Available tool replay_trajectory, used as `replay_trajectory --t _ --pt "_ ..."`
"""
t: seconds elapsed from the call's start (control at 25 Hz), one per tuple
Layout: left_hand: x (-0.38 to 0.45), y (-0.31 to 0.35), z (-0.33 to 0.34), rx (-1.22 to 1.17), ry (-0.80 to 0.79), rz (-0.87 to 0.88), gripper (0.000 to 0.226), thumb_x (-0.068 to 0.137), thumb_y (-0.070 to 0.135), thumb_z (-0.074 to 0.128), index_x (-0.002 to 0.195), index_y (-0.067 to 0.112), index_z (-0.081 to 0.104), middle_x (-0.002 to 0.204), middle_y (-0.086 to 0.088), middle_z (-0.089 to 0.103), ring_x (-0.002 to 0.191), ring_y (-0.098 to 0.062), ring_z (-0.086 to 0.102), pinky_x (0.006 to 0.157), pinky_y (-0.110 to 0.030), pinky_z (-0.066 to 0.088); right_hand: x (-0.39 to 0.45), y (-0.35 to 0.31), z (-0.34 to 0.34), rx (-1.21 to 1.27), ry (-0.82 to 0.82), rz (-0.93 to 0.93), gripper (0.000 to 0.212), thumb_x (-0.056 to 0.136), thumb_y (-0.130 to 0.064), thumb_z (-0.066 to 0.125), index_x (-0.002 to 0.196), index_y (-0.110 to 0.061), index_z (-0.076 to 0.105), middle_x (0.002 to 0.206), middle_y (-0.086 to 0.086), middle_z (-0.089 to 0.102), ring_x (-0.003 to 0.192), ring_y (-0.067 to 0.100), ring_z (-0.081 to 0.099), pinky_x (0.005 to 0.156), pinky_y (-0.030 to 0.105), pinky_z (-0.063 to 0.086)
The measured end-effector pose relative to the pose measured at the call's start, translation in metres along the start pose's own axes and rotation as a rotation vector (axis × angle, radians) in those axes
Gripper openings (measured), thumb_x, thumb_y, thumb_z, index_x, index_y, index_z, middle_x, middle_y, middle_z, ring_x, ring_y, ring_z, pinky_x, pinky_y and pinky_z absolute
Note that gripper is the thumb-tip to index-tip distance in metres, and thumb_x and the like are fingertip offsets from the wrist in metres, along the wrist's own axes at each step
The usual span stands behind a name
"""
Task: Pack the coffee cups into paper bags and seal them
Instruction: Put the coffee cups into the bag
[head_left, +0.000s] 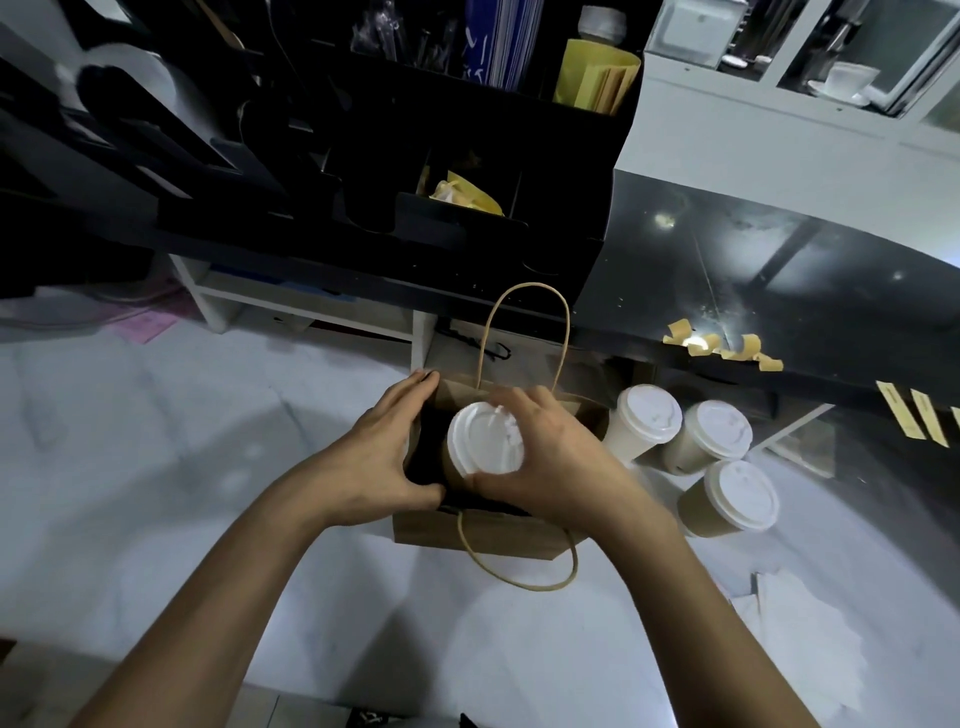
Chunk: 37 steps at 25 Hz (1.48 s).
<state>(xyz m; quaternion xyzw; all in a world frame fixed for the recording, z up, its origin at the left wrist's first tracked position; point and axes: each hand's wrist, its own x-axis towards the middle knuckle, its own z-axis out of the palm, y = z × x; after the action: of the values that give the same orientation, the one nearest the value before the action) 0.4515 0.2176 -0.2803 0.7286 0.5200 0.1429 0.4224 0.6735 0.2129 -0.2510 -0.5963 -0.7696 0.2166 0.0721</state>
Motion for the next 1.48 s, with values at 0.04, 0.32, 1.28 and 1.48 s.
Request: replay_trajectory --t 0.04,0.32,1.28,1.48 --pt "0.0 0.0 0.0 -0.005 0.001 0.0 0.117 0.076 0.031 0.081 0.159 0.037 -0.001 0.162 0.027 -0.007 0.152 -0.01 0.008 0.12 -0.043 0.031 0.003 -0.002 0.003 -0.051 -0.009 -0.029 0.089 0.074 -0.057 0.081 0.147 -0.034 0.037 0.14 -0.007 0.045 0.124 0.019 0.047 0.095 0.032 0.046" --pt "0.001 0.0 0.0 -0.021 0.007 0.009 0.118 0.076 0.032 0.081 0.159 0.038 -0.002 0.161 0.03 -0.007 0.152 -0.007 0.005 0.12 -0.044 0.031 0.022 -0.013 0.022 -0.254 -0.054 -0.103 0.075 0.082 -0.045 0.079 0.145 -0.025 0.044 0.14 -0.001 0.049 0.127 0.023 0.047 0.101 0.037 0.05" --pt "0.001 -0.002 0.002 0.008 0.013 0.005 0.117 0.075 0.035 0.08 0.158 0.044 -0.003 0.159 0.035 -0.011 0.151 -0.003 0.005 0.118 -0.04 0.033 0.041 -0.005 0.057 -0.267 -0.165 -0.136 0.065 0.089 -0.029 0.076 0.146 -0.022 0.046 0.14 0.004 0.05 0.127 0.024 0.048 0.102 0.037 0.05" --pt "0.001 -0.003 0.003 -0.008 0.021 -0.009 0.115 0.078 0.031 0.08 0.158 0.044 -0.002 0.159 0.034 -0.011 0.151 -0.005 0.009 0.117 -0.04 0.034 0.032 0.003 0.047 -0.157 -0.185 -0.132 0.073 0.083 -0.026 0.08 0.148 -0.026 0.045 0.141 0.001 0.053 0.129 0.022 0.05 0.105 0.039 0.049"
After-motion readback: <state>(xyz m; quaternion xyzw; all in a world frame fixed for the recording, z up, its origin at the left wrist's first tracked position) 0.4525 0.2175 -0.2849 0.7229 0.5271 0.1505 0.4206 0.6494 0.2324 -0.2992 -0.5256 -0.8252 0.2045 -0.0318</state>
